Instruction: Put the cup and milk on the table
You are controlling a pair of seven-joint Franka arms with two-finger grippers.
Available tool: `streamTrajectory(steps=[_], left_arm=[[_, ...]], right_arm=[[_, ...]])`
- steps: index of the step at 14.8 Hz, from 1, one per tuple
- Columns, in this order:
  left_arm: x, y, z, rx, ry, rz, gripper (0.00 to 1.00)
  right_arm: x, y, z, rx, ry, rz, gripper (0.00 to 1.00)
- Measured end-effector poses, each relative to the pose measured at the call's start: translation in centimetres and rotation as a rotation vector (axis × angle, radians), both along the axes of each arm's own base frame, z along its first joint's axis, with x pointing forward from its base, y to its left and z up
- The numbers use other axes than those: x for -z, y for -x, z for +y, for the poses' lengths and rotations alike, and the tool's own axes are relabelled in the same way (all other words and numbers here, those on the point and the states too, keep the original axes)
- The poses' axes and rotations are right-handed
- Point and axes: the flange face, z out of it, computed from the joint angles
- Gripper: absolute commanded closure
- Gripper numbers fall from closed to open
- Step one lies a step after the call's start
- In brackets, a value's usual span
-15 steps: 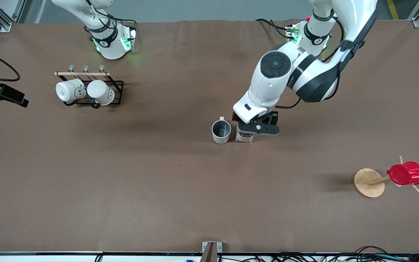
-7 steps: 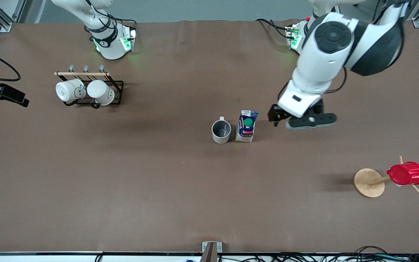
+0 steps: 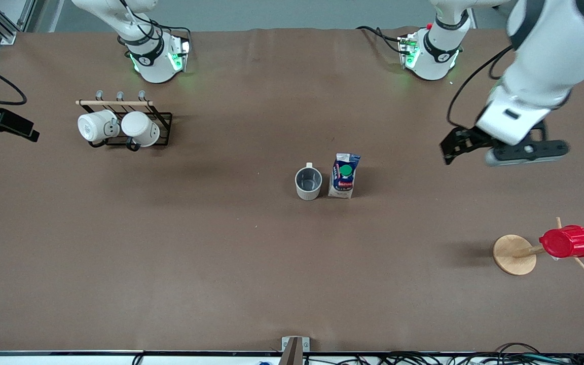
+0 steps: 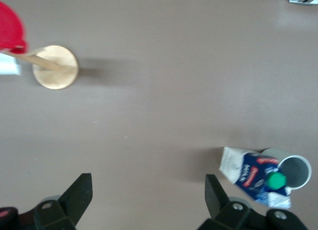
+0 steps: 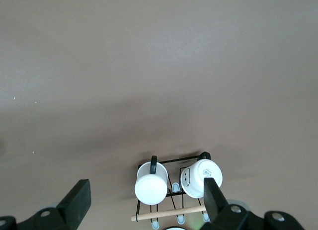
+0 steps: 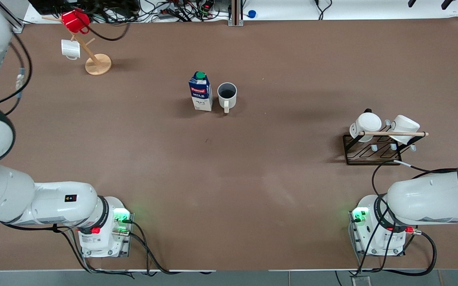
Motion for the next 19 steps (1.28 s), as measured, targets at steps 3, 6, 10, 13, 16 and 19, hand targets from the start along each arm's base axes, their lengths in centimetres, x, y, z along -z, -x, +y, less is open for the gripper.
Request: streamTrajectory(steps=[3,6,10,13,16,19], left_arm=[[-1.3,1.6,4.3,0.024,0.001,0.016,0.00],[-1.4,2.6,5.0,0.035,0.001,0.038,0.00],[-2.0,2.4,6.8,0.078,0.000,0.058,0.00],[-4.5,1.3,7.9,0.085,0.007,0.074,0.01],[-5.4,-0.3,8.1,0.084,0.015,0.078,0.01],[-5.1,-0.9,8.6,0.072,0.034,0.087,0.02]], right_arm=[[0.0,0.0,-0.2,0.004,0.000,-0.003,0.00],[-0.3,-0.3,-0.3,0.005,0.001,-0.027,0.00],[-0.6,-0.5,-0.5,0.008,0.003,-0.049,0.00],[-0.6,-0.5,-0.9,0.016,0.003,-0.056,0.00],[-0.7,-0.5,-1.0,0.017,0.004,-0.061,0.00],[-0.7,-0.6,-1.0,0.016,0.004,-0.062,0.00]])
